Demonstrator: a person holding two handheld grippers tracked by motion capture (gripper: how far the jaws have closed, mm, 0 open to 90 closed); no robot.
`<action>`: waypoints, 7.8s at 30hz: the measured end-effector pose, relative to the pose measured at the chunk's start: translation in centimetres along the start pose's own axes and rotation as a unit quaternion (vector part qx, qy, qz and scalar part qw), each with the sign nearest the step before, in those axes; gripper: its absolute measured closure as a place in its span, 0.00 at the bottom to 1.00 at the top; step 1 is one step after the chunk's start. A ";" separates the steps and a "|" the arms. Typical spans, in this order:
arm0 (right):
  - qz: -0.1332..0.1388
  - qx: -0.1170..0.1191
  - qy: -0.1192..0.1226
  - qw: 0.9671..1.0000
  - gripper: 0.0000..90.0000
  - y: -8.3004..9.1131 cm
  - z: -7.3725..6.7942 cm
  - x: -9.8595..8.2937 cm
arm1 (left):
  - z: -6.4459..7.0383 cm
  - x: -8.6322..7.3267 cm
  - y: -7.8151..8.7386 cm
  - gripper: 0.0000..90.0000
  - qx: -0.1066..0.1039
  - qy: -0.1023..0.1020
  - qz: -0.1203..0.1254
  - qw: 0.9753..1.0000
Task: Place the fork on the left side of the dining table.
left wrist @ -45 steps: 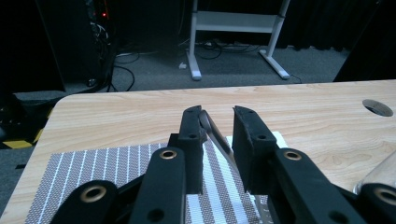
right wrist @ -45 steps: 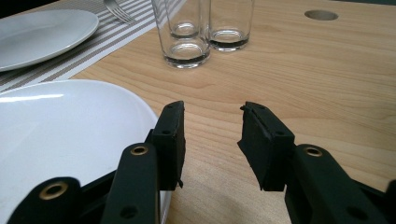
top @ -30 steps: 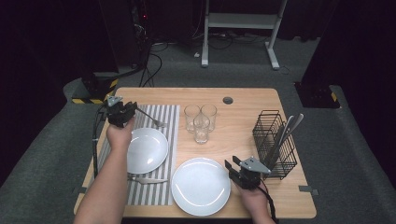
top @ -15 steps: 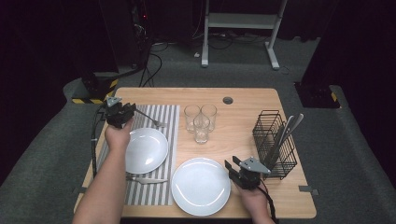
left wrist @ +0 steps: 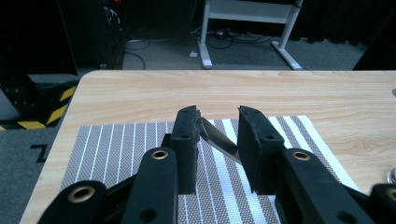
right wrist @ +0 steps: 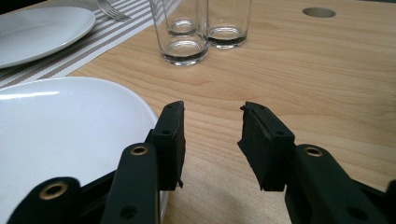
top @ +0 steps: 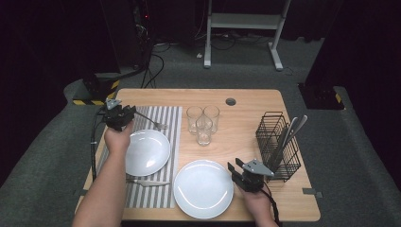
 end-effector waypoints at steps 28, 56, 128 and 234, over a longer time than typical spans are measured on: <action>-0.003 0.000 0.003 1.000 0.66 -0.1 -0.2 -0.1 | -1.5 -2.3 -0.7 0.71 -0.017 0.042 -0.016 0.999; -0.004 -0.007 0.010 1.000 0.66 -0.1 -0.4 -0.2 | -1.9 -4.1 -1.6 0.64 -0.046 0.052 -0.033 0.997; -0.006 -0.006 0.018 1.000 0.65 0.0 -0.6 -0.3 | -2.4 -4.6 -2.2 0.57 -0.020 0.061 -0.052 0.997; -0.004 0.011 0.025 1.000 0.62 0.2 -0.9 -0.2 | 6.6 -8.7 11.1 0.70 -0.033 -0.041 -0.041 0.998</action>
Point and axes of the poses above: each handheld gripper's, and its own axes: y roughly backward along the jaws, x roughly out of its top, z roughly to its right, the point moved 9 cm from there along -y, roughly forward along the jaws, and after that the axes turned 8 degrees about -y, right-handed, at the moved point
